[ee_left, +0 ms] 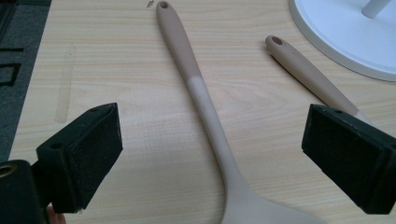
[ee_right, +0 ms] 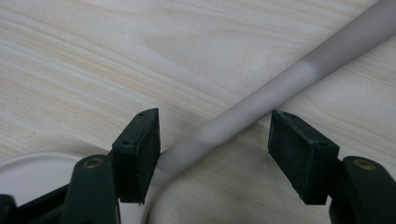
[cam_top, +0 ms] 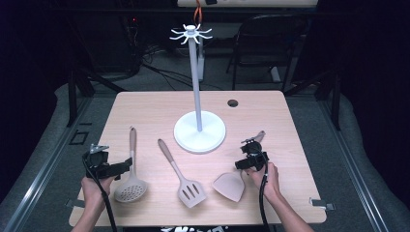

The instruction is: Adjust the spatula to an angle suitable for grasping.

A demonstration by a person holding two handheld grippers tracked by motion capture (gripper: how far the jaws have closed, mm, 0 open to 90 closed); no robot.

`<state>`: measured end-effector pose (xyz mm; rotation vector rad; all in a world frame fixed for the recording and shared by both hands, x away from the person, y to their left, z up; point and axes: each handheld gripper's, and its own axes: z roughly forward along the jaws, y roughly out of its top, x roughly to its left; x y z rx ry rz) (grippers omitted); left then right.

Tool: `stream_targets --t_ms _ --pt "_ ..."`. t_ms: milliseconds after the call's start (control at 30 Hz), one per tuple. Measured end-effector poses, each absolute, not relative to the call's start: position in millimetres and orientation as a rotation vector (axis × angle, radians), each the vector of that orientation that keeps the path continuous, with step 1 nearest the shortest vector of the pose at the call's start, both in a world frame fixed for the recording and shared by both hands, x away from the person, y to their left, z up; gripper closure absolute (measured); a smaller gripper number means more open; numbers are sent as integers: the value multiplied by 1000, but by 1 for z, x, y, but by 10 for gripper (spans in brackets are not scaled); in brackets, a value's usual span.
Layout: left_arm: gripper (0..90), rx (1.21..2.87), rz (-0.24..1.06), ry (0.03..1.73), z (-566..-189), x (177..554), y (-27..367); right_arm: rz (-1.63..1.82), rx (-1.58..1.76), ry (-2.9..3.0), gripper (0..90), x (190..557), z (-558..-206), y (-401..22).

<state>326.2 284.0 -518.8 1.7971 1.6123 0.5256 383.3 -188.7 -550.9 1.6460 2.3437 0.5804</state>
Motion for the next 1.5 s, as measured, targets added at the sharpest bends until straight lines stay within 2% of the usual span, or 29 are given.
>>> stream_targets --t_ms 400,733,900,1500 --pt "56 1790 527 1597 -518 325 283 577 1682 2378 408 387 -550 -196" --pt "67 1763 545 1595 -516 322 288 516 1649 2416 529 389 -544 -205" --pt "68 1768 541 1592 -517 323 288 495 1633 2428 562 389 -543 -207" --pt "75 1782 523 1590 -518 325 285 344 1541 2505 627 384 -539 -207"
